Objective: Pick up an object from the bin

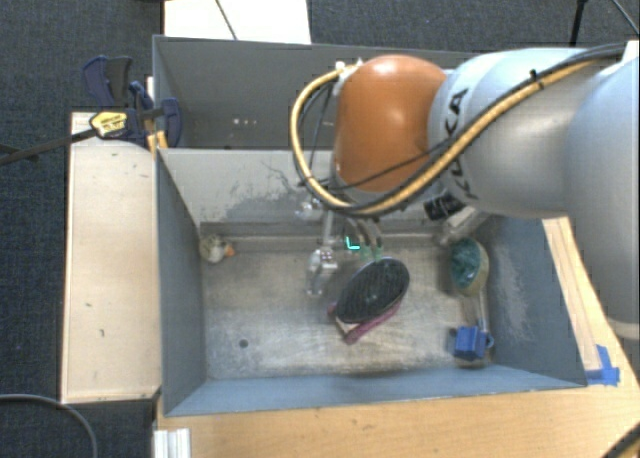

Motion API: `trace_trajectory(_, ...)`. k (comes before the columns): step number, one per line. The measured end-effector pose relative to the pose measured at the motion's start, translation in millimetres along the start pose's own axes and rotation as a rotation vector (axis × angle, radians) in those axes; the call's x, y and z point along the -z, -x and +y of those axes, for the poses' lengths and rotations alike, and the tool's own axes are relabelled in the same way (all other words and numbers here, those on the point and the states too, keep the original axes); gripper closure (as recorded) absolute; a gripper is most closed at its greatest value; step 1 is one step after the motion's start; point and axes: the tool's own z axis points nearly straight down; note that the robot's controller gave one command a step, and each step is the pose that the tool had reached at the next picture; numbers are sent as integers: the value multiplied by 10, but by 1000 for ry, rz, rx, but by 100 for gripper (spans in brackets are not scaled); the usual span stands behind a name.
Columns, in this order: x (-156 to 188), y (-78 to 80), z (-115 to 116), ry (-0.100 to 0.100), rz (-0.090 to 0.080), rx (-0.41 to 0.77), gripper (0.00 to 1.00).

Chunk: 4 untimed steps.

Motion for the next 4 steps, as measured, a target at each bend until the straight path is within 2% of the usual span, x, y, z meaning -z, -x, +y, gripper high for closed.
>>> trace_trajectory(1,-234,-532,-773,-4,1,47,0)
trace_trajectory(2,-929,-579,-873,0,-3,0,0)
trace_trajectory(3,-893,-570,-862,2,-6,-2,100)
trace_trajectory(4,432,-880,-910,0,-13,18,100)
